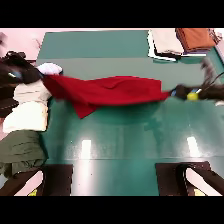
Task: Fold the shirts.
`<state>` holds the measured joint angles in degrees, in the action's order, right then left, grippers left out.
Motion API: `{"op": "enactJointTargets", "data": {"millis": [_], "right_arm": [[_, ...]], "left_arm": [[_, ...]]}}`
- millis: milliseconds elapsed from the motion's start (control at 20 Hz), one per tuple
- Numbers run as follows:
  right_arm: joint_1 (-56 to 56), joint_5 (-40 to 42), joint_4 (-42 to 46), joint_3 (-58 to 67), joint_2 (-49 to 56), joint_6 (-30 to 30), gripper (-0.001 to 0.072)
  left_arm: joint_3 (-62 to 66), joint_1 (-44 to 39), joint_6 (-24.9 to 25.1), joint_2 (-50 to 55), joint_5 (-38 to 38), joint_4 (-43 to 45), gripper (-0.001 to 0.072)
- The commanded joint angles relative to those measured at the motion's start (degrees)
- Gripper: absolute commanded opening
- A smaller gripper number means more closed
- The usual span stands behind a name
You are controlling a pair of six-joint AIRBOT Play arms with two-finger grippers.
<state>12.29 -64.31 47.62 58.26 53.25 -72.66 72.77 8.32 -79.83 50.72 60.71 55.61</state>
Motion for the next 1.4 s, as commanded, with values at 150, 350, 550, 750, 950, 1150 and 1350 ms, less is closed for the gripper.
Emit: {"op": "enactJointTargets", "data": {"millis": [150,350,550,750,950,1150,1350], "right_arm": [[6.8,-2.4,2.1,36.0,-12.3,-0.6,0.0015],[17.8,-13.9,2.0,54.3,-8.3,-4.0,0.0015],[22.3,-20.0,1.9,61.9,-2.1,-7.0,0.0014],[17.9,-23.1,3.9,50.2,2.8,-7.9,0.0014],[4.7,-23.2,21.5,35.1,11.0,-9.0,0.0014],[-1.5,-18.7,27.1,27.1,23.1,-9.6,0.0014],[-2.9,-13.4,26.9,32.4,34.7,-11.3,0.0014]], "left_arm": [[35.6,0.0,-4.4,-8.3,-2.0,0.1,0.0024],[48.3,0.0,-5.9,-8.3,-5.1,1.1,0.0023],[45.1,0.0,-7.8,-7.0,-1.5,1.7,0.0022],[29.9,0.0,-8.4,0.5,6.2,-1.1,0.0023],[13.9,-0.7,-6.7,11.4,7.6,-1.8,0.0023],[4.9,-6.9,-4.9,25.5,3.0,5.1,0.0024],[13.1,-7.8,-5.6,38.3,-1.8,5.7,0.0023]]}}
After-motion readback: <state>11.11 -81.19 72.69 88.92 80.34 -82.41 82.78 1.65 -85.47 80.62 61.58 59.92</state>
